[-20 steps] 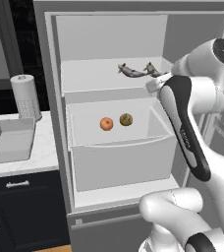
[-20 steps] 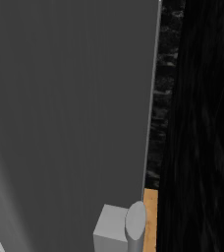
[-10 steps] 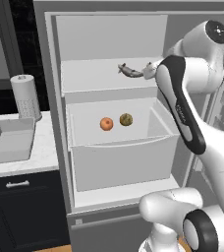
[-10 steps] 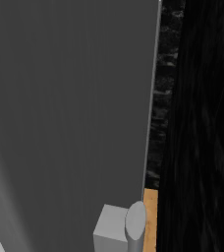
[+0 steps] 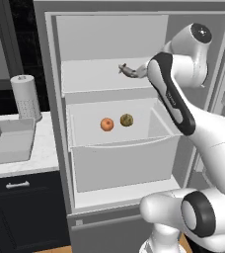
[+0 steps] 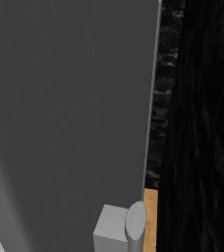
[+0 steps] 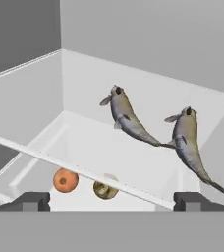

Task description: Place one onion and one fish in each tupperware on the nearby counter, to pack two identical lunches.

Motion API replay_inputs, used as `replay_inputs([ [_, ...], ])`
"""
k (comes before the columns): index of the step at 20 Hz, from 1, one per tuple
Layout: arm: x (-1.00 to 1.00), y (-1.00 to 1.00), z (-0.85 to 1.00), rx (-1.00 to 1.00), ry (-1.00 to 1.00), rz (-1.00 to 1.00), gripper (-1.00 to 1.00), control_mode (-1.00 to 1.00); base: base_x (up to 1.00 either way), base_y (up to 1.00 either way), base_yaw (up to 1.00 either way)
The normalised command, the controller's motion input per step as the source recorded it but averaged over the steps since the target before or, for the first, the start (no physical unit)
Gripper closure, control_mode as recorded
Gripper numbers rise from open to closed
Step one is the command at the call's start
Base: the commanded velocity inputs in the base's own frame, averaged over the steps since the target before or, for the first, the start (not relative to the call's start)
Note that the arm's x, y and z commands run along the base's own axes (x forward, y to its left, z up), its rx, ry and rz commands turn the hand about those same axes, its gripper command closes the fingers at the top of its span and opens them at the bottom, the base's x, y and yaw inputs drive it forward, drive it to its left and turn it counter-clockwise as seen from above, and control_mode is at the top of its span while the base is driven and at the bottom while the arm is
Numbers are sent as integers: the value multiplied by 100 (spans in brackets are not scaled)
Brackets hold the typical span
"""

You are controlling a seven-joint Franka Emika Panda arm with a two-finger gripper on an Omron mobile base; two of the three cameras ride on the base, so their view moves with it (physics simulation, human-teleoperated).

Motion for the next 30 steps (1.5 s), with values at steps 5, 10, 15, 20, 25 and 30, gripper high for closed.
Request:
replay_inputs([
  [5, 56, 4, -23, 0, 1, 4, -100, -100, 0, 0, 0],
  [10, 64, 4, -9, 0, 4, 2, -100, -100, 0, 0, 0],
  [15, 54, 5, 0, -1, 7, 3, -100, -100, 0, 0, 0],
  [20, 42, 0, -5, 0, 0, 6, -100, -100, 0, 0, 0],
  [25, 31, 0, -24, 0, 0, 6, -100, -100, 0, 0, 0],
  [30, 35, 0, -15, 0, 0, 3, -100, -100, 0, 0, 0],
])
